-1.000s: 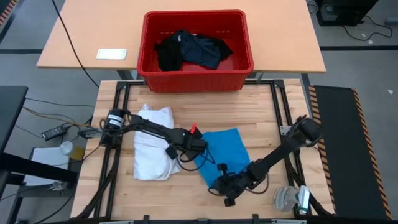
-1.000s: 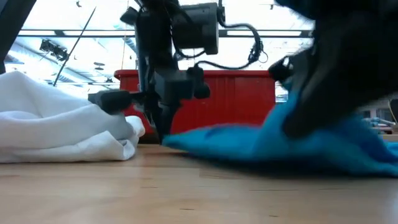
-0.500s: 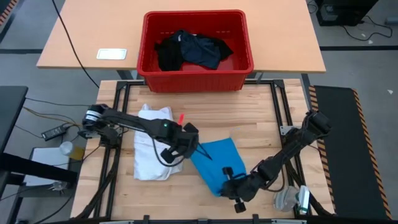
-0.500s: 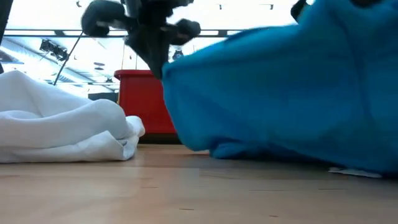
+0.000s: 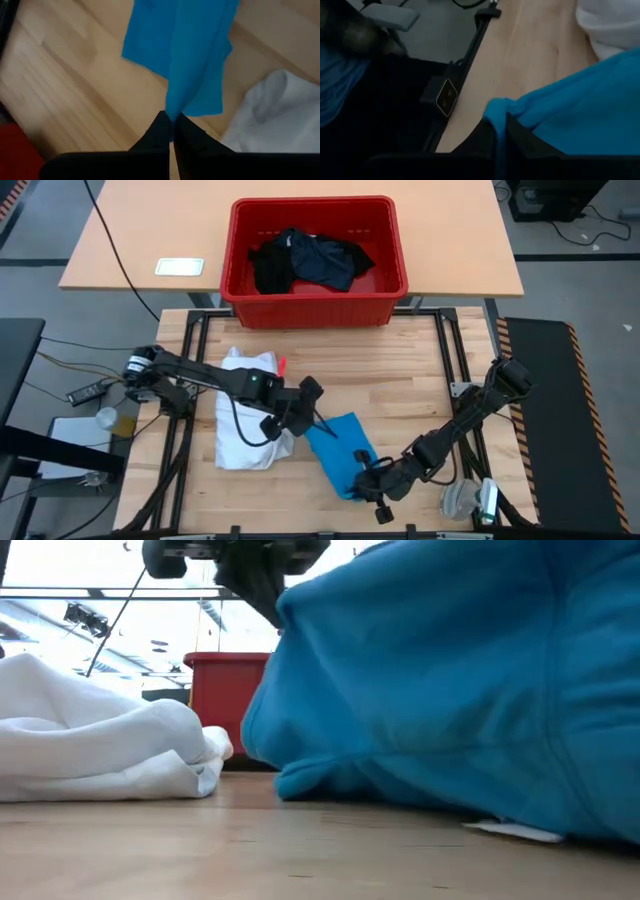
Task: Fold laundry
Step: Fold the blue underwear
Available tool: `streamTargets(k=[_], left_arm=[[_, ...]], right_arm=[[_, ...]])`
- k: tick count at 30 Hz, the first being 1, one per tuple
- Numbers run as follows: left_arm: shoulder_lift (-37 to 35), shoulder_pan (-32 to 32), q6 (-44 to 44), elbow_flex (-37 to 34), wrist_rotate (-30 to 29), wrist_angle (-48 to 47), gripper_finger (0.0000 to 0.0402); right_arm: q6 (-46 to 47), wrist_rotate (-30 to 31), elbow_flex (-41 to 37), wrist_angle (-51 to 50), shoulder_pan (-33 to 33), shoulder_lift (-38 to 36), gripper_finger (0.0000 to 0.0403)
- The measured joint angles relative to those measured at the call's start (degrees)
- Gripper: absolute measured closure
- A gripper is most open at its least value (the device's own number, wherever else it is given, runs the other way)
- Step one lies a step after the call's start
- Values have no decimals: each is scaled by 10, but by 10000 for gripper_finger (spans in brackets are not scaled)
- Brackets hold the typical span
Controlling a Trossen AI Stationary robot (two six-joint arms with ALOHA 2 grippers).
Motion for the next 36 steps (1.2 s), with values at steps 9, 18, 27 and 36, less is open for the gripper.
streamTargets(k=[9, 18, 27, 36], left_arm=[[43, 11, 61, 0, 17, 63, 393], [73, 38, 76, -1, 24, 116, 393], [96, 44, 106, 0, 46, 172, 393], [158, 50, 119, -1, 48, 232, 393]], right_arm=[[-7, 33, -53, 79, 25, 0, 384], [22, 80, -107, 171, 50, 1, 385], [57, 106, -113, 153, 70, 0, 386], [79, 121, -113, 115, 75, 1, 386]])
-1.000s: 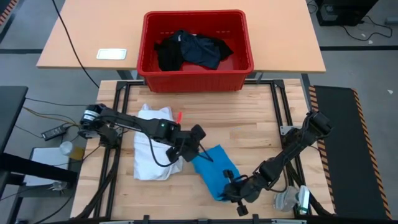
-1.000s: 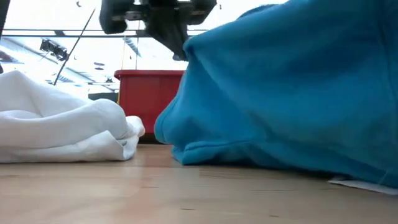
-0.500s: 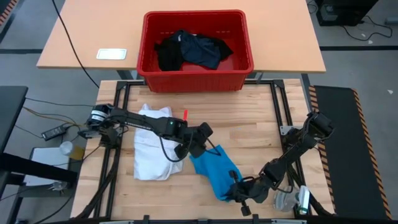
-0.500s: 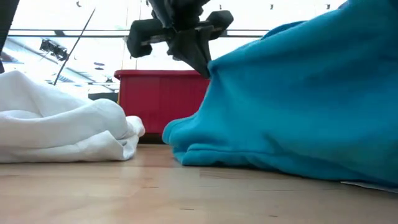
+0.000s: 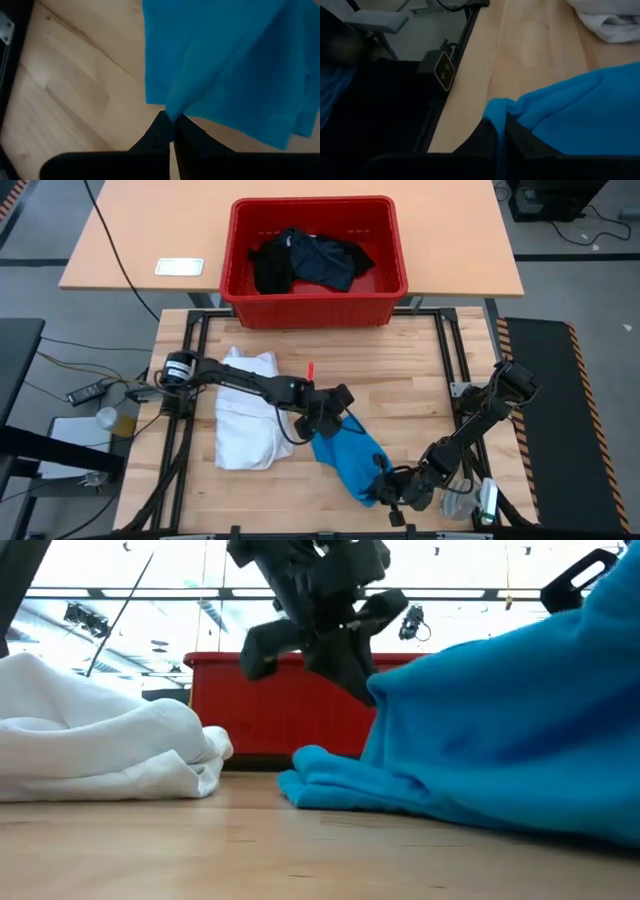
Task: Fold laundry
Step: Fold the blue underwear
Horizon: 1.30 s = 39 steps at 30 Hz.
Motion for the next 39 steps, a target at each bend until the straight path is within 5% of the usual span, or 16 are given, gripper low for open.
streamTargets(k=[18, 24, 30, 34, 39], left_arm=[[48, 18, -34, 0, 3, 83, 382], [49, 17, -38, 0, 9, 82, 285], [35, 3, -141, 0, -121, 78, 159], [28, -17, -191, 1, -48, 16, 132], [31, -36, -243, 1, 31, -22, 147]], right_arm=[[10, 2, 0, -10, 1, 0, 383], [10, 2, 0, -8, 1, 0, 384], [11, 2, 0, -12, 2, 0, 384], [25, 3, 0, -21, 2, 0, 384], [34, 15, 0, -29, 1, 0, 383]])
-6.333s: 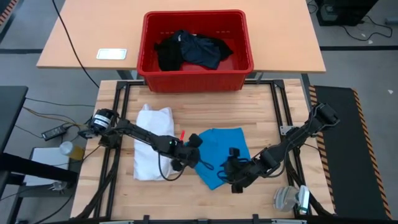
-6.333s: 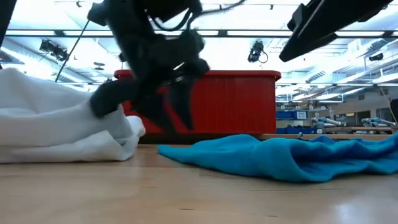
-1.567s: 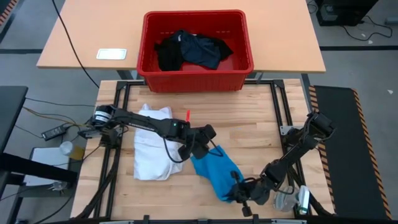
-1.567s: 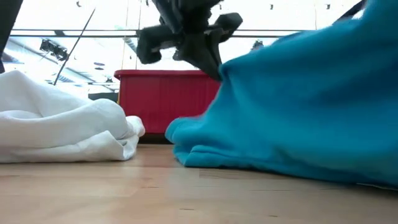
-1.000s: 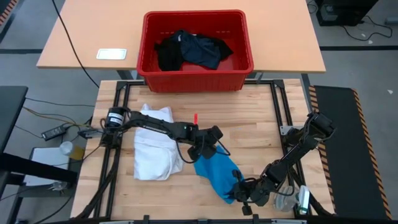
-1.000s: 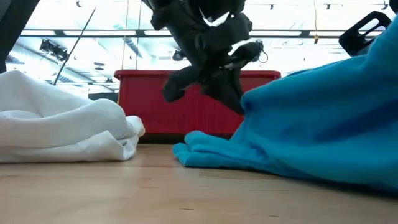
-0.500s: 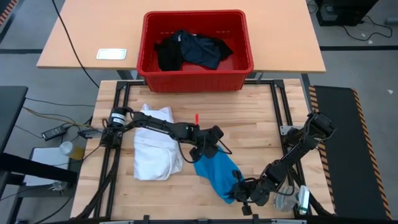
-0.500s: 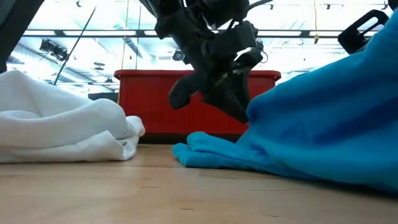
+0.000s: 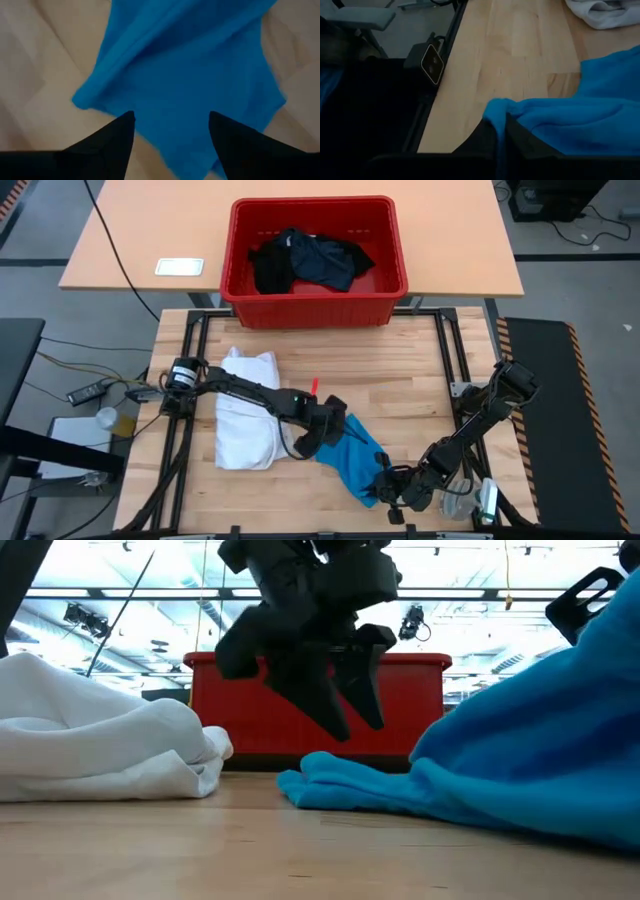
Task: Fold laundry
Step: Fold the blue underwear
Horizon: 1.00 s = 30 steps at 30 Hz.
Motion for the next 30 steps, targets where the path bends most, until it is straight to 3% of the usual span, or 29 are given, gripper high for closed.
streamTargets(k=[10, 19, 30], left_arm=[[39, 6, -73, 0, 0, 95, 209], [87, 4, -92, 1, 2, 97, 219], [86, -1, -67, 2, 3, 62, 219]], right_arm=[[54, 0, 0, -8, -3, 0, 383], [106, -6, 0, -47, -3, 0, 383], [200, -77, 0, -79, -2, -1, 382]])
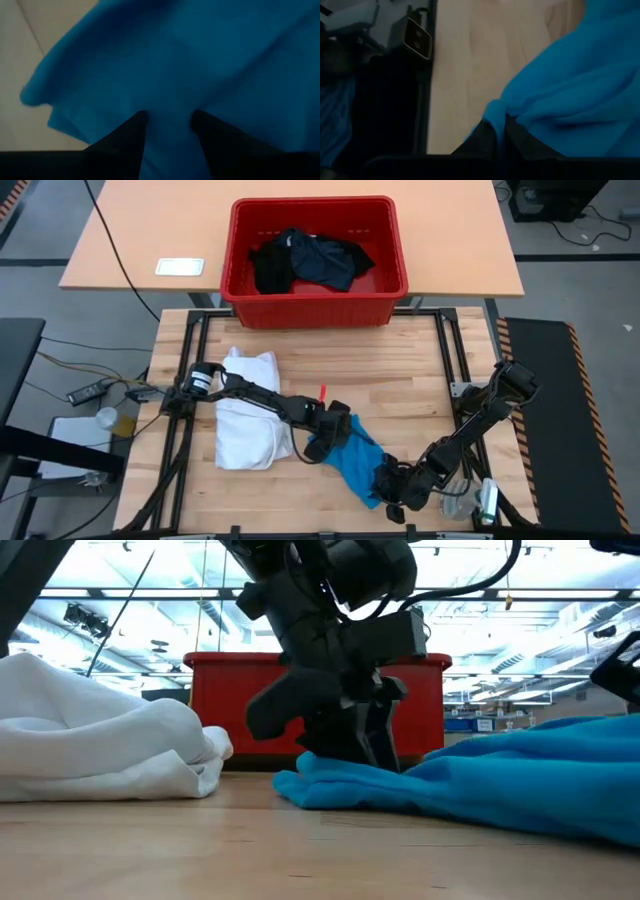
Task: Fold laundry
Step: Fold the blue underwear
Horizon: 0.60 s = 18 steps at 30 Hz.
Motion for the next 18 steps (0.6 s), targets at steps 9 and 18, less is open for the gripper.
streamTargets(k=[9, 18], left_arm=[[-2, -9, 25, -1, -1, -16, 219], [-1, -9, 37, -2, 1, -14, 219]], right_arm=[[26, 1, 0, -95, -6, -47, 382], [54, -31, 0, -191, -18, -120, 382]])
